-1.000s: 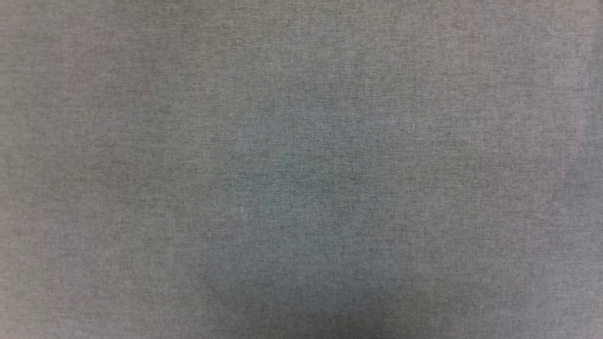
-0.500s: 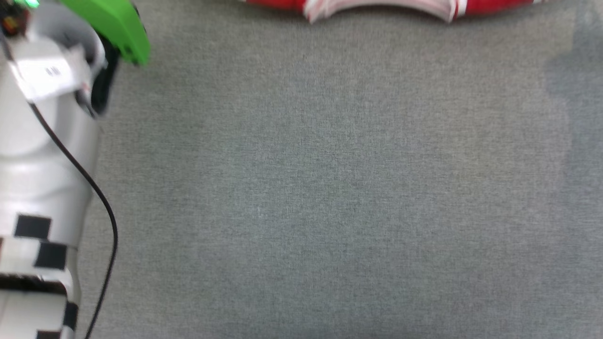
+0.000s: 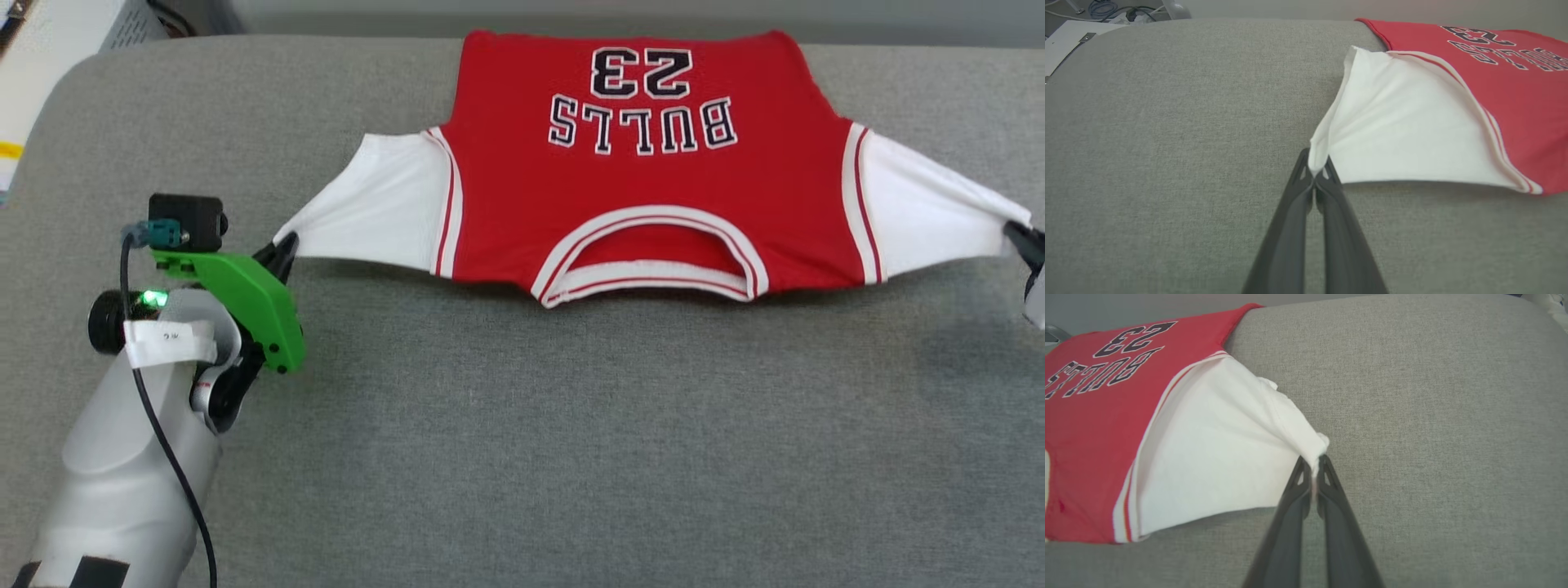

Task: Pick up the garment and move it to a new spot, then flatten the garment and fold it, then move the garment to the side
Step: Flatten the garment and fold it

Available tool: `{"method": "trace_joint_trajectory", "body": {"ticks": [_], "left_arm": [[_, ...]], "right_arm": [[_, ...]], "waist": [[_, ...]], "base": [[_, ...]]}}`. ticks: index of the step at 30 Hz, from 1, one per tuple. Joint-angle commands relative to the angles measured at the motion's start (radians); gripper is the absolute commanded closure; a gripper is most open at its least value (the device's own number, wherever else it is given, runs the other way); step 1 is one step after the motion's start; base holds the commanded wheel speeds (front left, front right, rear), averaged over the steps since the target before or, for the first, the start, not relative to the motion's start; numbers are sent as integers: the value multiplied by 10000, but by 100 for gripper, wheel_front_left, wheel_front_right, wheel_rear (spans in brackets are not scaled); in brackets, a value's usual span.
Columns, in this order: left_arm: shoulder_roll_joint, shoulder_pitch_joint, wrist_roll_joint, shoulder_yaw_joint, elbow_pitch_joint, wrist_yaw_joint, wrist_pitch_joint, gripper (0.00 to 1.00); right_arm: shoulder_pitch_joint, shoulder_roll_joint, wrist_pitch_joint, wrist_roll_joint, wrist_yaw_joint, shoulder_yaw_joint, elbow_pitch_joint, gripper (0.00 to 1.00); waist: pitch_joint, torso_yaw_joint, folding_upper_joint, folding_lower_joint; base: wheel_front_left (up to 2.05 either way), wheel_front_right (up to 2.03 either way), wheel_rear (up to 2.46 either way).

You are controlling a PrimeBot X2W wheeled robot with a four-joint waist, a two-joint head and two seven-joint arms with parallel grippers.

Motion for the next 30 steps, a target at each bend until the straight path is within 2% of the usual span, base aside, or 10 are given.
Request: {"method": "trace_joint_trajectory", "body": {"ticks": [1, 6, 7, 17, 23, 30], "left_arm": [[334, 426, -219, 168, -139, 40, 168, 100], [657, 1698, -620, 166, -1030, 77, 882, 100], [841, 2584, -867, 229, -1807, 275, 1287, 100], [1519, 5466, -1602, 418, -4864, 1228, 2718, 100], [2040, 7111, -2027, 567, -6701, 1776, 3524, 100], [2345, 7808, -2509, 571, -8300, 2015, 4365, 100]], "right_arm": [[495, -236, 190, 162, -23, -143, -119, 100], [1744, -388, 779, 509, -23, -502, -744, 100], [2585, -380, 1184, 661, -23, -777, -1250, 100], [5306, -115, 3015, 739, -23, -2072, -3209, 100], [6869, 273, 4685, 490, -23, -2980, -4456, 100], [7671, 986, 5780, -7, -23, -3951, -5868, 100]], "waist": [[-770, 31, -1, 1], [-1215, -40, -1, 1], [-1481, -104, -1, 1], [-2100, -238, -1, 1], [-2177, -330, -1, 1], [-1869, -294, -1, 1]], "base": [[0, 0, 0], [0, 0, 0], [0, 0, 0], [0, 0, 0], [0, 0, 0], [0, 0, 0]]}}
